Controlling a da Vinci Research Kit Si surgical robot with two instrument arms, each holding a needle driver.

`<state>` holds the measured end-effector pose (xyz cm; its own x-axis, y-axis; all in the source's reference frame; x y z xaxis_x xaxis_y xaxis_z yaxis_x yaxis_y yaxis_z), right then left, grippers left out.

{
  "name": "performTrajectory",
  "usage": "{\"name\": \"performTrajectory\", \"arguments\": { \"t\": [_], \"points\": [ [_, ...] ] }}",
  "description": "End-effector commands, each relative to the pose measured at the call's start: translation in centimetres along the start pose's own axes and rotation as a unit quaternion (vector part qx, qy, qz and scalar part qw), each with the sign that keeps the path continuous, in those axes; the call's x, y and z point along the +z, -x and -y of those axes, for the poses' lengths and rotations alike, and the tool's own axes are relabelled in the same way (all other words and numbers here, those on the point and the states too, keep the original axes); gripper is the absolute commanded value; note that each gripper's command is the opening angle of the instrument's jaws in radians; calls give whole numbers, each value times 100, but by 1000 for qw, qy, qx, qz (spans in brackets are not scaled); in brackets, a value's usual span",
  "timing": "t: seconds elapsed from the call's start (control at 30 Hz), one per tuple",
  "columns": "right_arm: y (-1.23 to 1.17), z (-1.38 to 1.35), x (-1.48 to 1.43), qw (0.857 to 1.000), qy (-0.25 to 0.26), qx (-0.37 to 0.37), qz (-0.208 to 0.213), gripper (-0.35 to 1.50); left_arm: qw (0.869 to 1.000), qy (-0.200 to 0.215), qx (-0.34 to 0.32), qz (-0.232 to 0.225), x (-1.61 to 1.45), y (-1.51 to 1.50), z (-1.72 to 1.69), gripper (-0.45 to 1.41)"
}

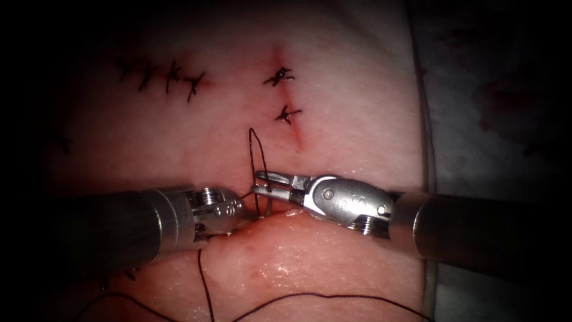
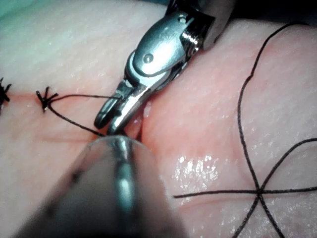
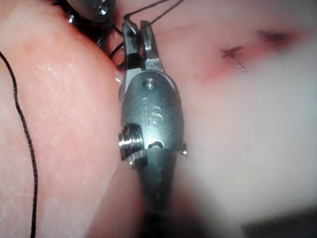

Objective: Wound Closure
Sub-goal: Throw the needle with the right gripper through the bottom of the tissue.

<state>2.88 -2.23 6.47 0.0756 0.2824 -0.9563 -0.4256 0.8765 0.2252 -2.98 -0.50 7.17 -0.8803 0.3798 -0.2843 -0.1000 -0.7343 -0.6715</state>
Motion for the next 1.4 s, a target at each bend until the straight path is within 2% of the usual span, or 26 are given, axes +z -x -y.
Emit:
{"name": "performTrajectory", "arguments": {
  "t": [0.03,0.2,0.33,0.37,0.53,0.6,0.77,0.97,1.03,1.4],
  "points": [
    [6,3,8,1000,-1,2,-1,-35,1000,-1,2,-3,4,-4,6,31],
    [6,1,7,1000,-4,4,4,-35,1000,-19,2,-13,-9,-7,10,9],
    [6,-2,8,1000,-4,8,8,-35,997,-63,-7,-40,-32,-14,13,-15],
    [7,-4,9,1000,-6,13,10,-35,994,-90,-18,-67,-51,-19,13,-15],
    [9,-9,10,1000,-6,24,17,-35,982,-131,-17,-136,-93,-32,-1,-12],
    [11,-15,12,999,-5,29,34,-35,975,-148,-6,-164,-111,-39,-26,-12],
    [12,-27,18,998,4,51,48,-35,973,-162,-1,-165,-109,-45,-59,-15],
    [14,-31,27,993,13,105,60,-35,973,-156,9,-170,-86,-43,-88,-23],
    [14,-29,31,988,13,136,73,-35,972,-158,14,-171,-70,-37,-90,-23],
    [15,-32,27,983,-28,138,120,-35,974,-158,24,-161,-41,-23,-79,-23]
  ]
}}
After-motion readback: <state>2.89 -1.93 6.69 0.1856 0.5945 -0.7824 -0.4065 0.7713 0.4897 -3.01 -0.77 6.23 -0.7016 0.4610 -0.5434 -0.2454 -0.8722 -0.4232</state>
